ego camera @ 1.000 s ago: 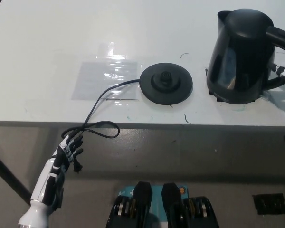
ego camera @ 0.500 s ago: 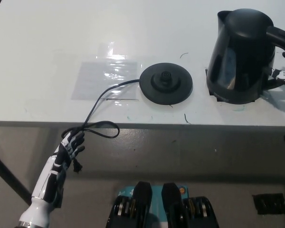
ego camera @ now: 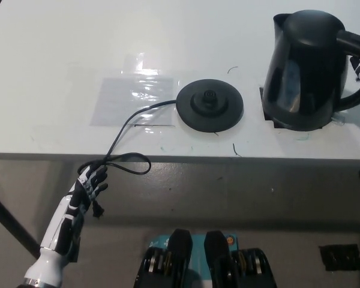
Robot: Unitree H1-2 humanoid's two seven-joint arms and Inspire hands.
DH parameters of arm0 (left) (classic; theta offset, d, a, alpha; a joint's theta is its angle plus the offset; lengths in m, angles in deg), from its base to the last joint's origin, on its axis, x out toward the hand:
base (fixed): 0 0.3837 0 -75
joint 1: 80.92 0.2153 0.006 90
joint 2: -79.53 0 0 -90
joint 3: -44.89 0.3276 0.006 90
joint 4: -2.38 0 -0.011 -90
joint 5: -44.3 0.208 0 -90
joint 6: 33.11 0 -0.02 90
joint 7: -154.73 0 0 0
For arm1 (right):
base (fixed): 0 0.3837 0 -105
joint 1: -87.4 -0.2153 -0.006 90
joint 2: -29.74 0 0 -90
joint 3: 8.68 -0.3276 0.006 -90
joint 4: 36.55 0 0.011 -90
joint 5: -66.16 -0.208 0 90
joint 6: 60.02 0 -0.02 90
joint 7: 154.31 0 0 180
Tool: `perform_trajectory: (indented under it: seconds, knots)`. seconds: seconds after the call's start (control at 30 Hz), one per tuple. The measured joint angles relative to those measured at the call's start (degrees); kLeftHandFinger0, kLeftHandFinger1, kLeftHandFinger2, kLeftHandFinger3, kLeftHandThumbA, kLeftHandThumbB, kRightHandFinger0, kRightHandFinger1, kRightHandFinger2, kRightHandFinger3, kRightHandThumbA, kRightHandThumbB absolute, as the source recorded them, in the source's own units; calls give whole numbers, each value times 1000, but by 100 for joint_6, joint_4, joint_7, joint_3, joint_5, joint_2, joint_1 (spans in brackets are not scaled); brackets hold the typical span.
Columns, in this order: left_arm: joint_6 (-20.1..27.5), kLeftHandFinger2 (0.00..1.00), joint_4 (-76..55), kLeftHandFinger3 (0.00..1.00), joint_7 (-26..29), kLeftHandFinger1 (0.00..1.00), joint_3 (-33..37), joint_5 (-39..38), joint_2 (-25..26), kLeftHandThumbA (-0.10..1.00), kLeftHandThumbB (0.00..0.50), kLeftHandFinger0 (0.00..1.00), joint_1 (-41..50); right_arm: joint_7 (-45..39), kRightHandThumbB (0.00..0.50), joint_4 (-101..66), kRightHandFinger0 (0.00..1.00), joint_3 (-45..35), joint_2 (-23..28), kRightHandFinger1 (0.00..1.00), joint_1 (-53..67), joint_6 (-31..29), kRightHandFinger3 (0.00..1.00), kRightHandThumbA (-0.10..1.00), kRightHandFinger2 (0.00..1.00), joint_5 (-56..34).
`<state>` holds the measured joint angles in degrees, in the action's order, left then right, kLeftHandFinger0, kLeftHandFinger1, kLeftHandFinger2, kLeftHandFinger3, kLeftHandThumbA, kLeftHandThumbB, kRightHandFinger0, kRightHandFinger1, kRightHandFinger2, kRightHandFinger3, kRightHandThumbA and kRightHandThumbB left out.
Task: A kettle and its base are kept separately on the desk infront of the robot and the robot uses its right hand to lift the kettle by its handle and places it on its base to align it correctly.
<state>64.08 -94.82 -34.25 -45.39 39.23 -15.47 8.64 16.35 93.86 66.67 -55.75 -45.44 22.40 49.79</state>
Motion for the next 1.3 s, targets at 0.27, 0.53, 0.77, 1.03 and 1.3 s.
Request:
perform_trajectory:
  seconds: [0.27,0.53,0.77,1.03,1.3]
  knots:
    - [7,1000,5,1000,-37,1000,-26,-26,0,1000,93,1000,-13,167,206,-44,0,3,-1,6,0,147,133,-100,359,65]
    - [11,1000,7,1000,-66,1000,-36,-37,0,1000,96,1000,-13,301,196,-88,0,3,-6,15,4,156,214,-100,366,140]
    - [11,1000,9,1000,-65,1000,-35,-35,0,1000,81,1000,-13,396,199,-547,0,-93,-179,95,67,230,370,-100,465,130]
    - [10,1000,11,1000,-66,1000,-38,-41,0,1000,75,1000,-14,542,192,-1589,0,-208,-438,189,51,474,406,-100,555,120]
    - [10,1000,10,1000,-66,1000,-44,-44,0,1000,91,1000,-14,701,167,-1875,0,-233,-551,222,-75,643,412,-100,585,120]
